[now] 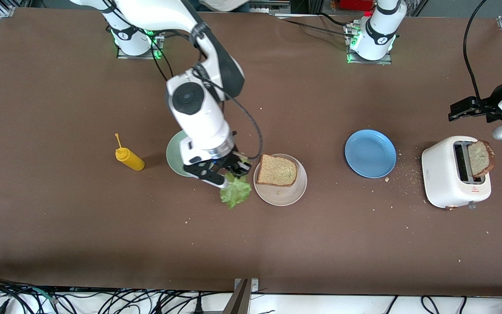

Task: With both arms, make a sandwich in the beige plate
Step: 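Lift the lettuce leaf and carry it over the beige plate, then lower the lettuce onto the toast and open the right gripper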

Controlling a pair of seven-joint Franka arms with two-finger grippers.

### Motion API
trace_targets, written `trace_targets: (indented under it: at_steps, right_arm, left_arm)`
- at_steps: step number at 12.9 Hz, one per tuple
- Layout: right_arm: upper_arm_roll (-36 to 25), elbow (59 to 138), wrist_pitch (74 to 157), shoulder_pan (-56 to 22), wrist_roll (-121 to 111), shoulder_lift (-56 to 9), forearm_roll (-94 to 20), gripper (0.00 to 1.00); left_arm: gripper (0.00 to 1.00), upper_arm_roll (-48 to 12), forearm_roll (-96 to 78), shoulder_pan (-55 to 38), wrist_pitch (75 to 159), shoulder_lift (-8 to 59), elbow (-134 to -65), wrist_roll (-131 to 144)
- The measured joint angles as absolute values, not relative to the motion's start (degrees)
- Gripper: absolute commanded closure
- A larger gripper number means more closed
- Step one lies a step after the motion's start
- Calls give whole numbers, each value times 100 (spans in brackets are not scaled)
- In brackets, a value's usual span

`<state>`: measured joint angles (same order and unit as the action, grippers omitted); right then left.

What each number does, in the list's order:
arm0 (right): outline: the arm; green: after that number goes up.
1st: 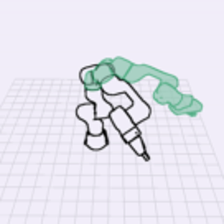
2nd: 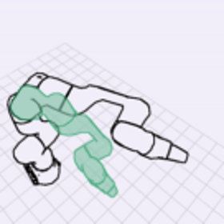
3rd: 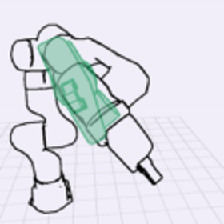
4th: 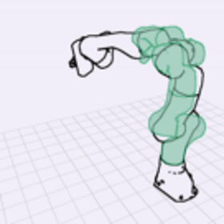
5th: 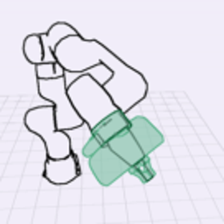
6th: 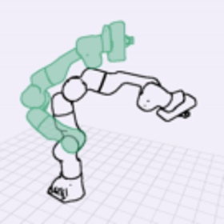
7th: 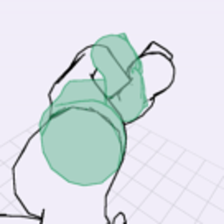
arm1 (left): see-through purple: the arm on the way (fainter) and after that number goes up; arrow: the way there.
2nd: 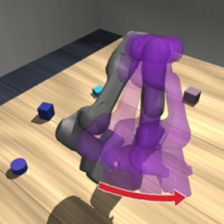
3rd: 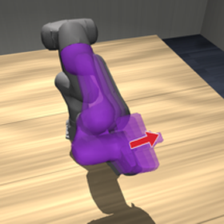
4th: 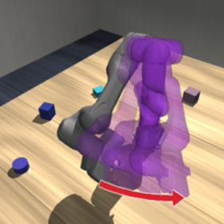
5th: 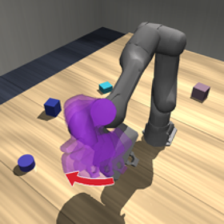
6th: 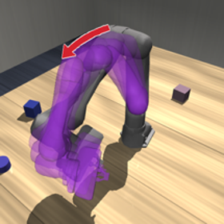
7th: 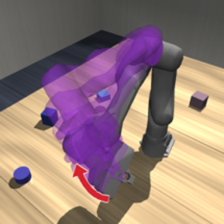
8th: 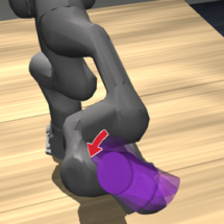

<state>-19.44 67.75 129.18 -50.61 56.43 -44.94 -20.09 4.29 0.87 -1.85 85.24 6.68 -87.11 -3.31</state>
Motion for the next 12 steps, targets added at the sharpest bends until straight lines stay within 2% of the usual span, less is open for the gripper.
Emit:
trace_targets:
  at_steps: [3,5,9,10,11,12]
  right_arm:
    - [-1752,6770,13582,-5349,6569,-4847,-2011,100]
    - [-1464,6770,13622,-5390,6853,-4951,-2008,100]
    - [-1401,6772,13629,-5570,6886,-5273,-1572,100]
    - [-1400,6772,13633,-5608,6886,-5350,-1535,93]
    - [-1399,6772,13657,-5641,6887,-5411,-1523,52]
    - [-1399,6770,13691,-5666,6888,-5452,-1520,38]
  left_arm:
    - [0,429,87,-185,8524,669,-8711,-331]
    - [0,429,87,-185,8524,670,-8711,-331]
    - [0,429,87,-185,8524,686,-8711,-331]
    - [0,429,87,-185,8524,690,-8711,-331]
    - [0,429,87,-185,8524,693,-8711,-331]
    - [0,429,87,-185,8524,695,-8711,-331]
